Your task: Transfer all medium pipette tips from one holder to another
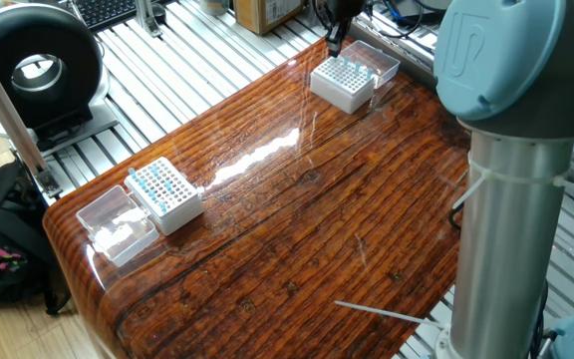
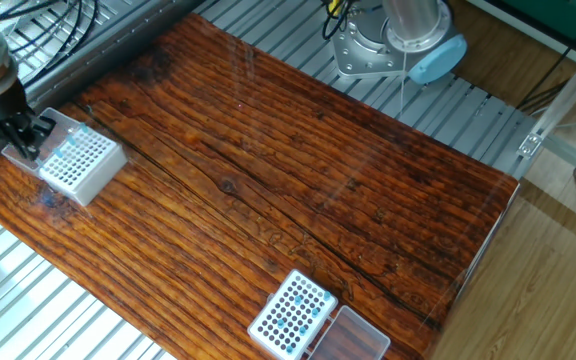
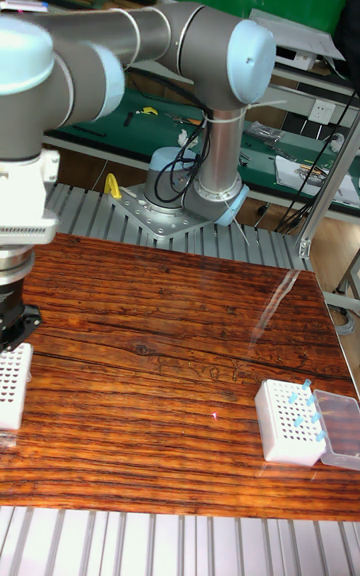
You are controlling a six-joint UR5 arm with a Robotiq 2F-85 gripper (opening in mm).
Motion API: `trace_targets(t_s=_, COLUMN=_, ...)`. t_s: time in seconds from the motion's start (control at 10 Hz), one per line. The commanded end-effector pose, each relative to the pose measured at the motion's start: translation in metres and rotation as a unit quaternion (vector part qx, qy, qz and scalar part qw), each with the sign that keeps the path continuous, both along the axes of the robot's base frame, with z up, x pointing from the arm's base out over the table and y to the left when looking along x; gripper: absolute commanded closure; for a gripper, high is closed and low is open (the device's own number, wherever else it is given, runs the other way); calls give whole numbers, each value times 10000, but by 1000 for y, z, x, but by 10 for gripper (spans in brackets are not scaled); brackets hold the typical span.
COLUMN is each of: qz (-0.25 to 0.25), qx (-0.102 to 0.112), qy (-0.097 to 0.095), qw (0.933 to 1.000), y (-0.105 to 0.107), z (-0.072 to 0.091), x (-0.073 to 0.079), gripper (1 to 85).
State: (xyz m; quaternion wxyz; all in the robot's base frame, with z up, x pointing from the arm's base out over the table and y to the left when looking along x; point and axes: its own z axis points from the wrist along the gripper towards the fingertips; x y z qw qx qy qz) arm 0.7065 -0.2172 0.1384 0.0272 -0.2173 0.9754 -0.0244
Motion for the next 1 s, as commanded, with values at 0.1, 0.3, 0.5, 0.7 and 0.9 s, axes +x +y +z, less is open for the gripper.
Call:
trace_targets(t_s=0.1, qz=-259, qx=193, qy=140, qw=9994, y=44, z=36, x=4, gripper=740)
trace_targets(t_s=0.3, qz=-501, qx=403, qy=174, qw=9978, y=86, z=37, x=3, gripper=737)
trace_targets(t_s=0.5, qz=-746, qx=369, qy=169, qw=9964, y=123, z=37, x=3, gripper=737)
trace_targets(t_s=0.7, qz=-1205, qx=311, qy=177, qw=9921, y=178, z=39, x=0, gripper=757)
trace_targets(t_s=0.9, qz=-1581, qx=371, qy=44, qw=9867, y=226, z=33, x=-6, gripper=803)
